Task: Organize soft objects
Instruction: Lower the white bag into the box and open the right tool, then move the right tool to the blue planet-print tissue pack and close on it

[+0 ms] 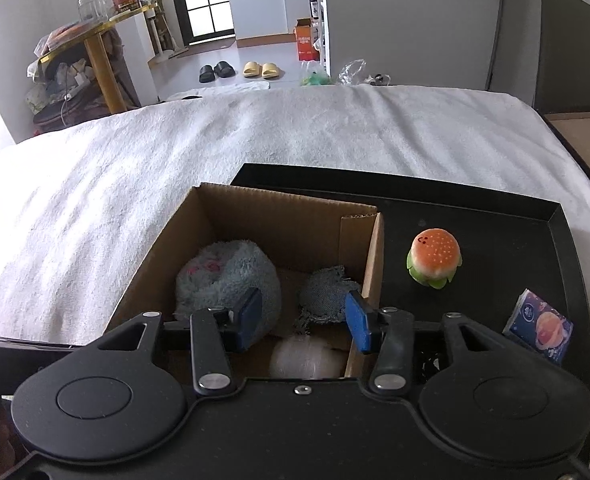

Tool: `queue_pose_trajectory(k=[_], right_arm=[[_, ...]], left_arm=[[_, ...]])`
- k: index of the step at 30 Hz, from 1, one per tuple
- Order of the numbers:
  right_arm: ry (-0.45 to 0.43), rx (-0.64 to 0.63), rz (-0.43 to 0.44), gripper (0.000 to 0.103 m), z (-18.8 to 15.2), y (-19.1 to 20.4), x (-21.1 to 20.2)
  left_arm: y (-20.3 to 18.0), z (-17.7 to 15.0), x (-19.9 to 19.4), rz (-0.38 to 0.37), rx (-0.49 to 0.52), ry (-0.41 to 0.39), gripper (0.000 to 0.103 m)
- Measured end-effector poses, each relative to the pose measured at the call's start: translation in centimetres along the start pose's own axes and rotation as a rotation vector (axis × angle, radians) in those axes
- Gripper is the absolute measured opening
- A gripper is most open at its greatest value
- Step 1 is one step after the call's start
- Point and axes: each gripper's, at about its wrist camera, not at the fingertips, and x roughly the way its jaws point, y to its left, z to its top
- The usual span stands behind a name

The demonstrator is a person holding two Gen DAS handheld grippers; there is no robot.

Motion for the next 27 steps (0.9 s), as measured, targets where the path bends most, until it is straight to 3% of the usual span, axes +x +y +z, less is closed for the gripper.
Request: queue_pose_trajectory(k=[10, 27], right_arm=[[-0.029, 0.044, -0.016, 0.047, 0.0, -2.1, -1.9], [-0.012, 0.111, -0.061, 0.048, -1.0, -8.2, -2.6]], left_arm=[[-0.9, 0.2, -0.6, 0.051, 0.025, -0.010, 0.022], [-3.5, 0.2, -1.2, 0.126, 0.068, -0.018, 0.052]])
